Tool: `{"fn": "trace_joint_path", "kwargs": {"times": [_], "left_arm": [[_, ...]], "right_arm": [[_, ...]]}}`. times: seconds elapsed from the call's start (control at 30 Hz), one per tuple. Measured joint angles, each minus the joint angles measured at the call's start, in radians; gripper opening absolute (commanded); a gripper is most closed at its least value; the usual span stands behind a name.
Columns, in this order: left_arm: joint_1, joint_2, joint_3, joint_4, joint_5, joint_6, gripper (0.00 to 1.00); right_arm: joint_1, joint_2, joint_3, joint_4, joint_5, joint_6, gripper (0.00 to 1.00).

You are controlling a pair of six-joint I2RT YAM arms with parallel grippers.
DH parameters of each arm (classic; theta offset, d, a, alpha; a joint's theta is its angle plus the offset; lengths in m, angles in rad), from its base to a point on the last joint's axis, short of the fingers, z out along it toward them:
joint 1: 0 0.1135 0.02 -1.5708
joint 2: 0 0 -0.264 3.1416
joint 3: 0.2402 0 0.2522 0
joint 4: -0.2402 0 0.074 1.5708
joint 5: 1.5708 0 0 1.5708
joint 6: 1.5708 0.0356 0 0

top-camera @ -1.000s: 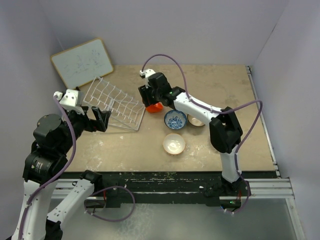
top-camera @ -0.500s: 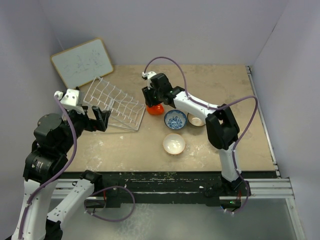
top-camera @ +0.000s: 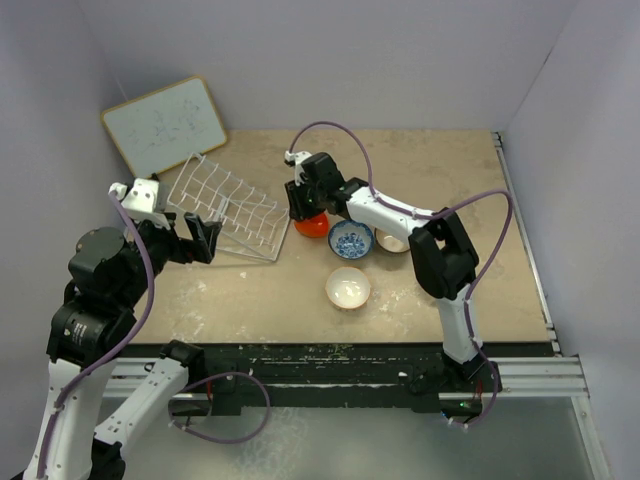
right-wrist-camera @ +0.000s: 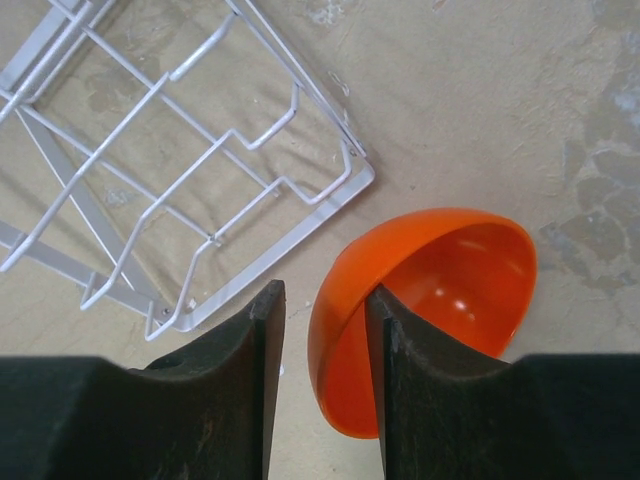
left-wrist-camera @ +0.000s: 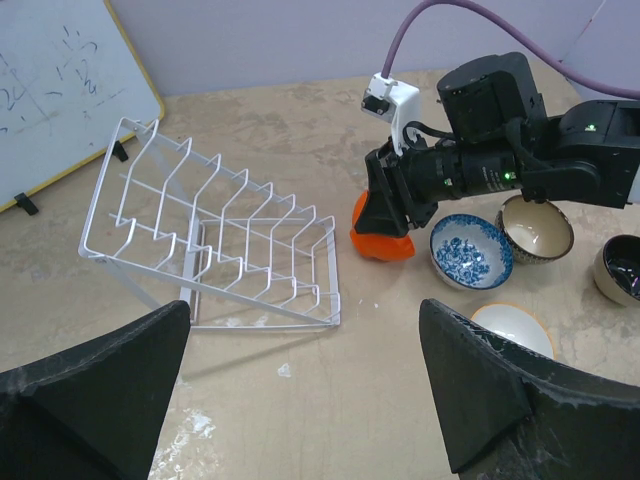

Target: Load the bowls into the dish rack

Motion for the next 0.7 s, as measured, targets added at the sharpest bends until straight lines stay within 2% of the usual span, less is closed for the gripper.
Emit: {"fn": "trace_joint_path", "kwargs": {"times": [0.13, 0.23, 0.53, 0.63, 0.7], "left_arm": [[0.0, -0.002, 0.0, 0.0, 0.0, 0.0, 0.99], [0.0, -0.003, -0.001, 0.0, 0.0, 0.0, 0.99], [0.0, -0.002, -0.001, 0.0, 0.005, -0.001, 0.99], [0.0, 0.004, 0.003, -0.001, 0.008, 0.0, 0.99], [0.0, 0.011, 0.011, -0.003, 0.009, 0.0, 0.99]], "right_arm": [[0.0, 0.0, -0.038, 0.019, 0.003, 0.027, 0.24], [0.0, 0.0, -0.066, 0.026, 0.003, 0.049, 0.08], [0.001, -0.072, -0.186, 0.119, 0.01, 0.188, 0.03], [0.003, -0.168, -0.291, 0.232, -0.017, 0.301, 0.03], [0.007, -0.268, -0.398, 0.405, -0.043, 0.425, 0.03]]}}
